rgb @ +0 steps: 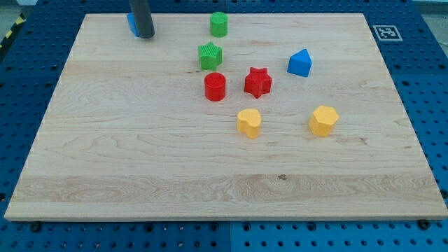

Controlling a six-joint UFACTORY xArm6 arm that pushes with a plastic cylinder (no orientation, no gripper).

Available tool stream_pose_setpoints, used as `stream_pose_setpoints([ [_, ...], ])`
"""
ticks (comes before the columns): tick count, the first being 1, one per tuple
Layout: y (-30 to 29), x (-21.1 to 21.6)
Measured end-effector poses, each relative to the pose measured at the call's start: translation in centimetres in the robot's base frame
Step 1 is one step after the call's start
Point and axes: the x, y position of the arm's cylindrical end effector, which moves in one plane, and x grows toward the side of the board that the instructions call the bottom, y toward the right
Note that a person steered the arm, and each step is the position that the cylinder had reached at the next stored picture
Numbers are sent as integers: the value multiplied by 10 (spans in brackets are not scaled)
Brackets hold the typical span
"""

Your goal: Slide the blue cube to the top left

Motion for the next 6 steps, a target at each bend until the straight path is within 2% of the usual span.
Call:
stream_pose_setpoints([
  [2, 4, 0],
  [4, 46, -11],
  [6, 19, -30],
])
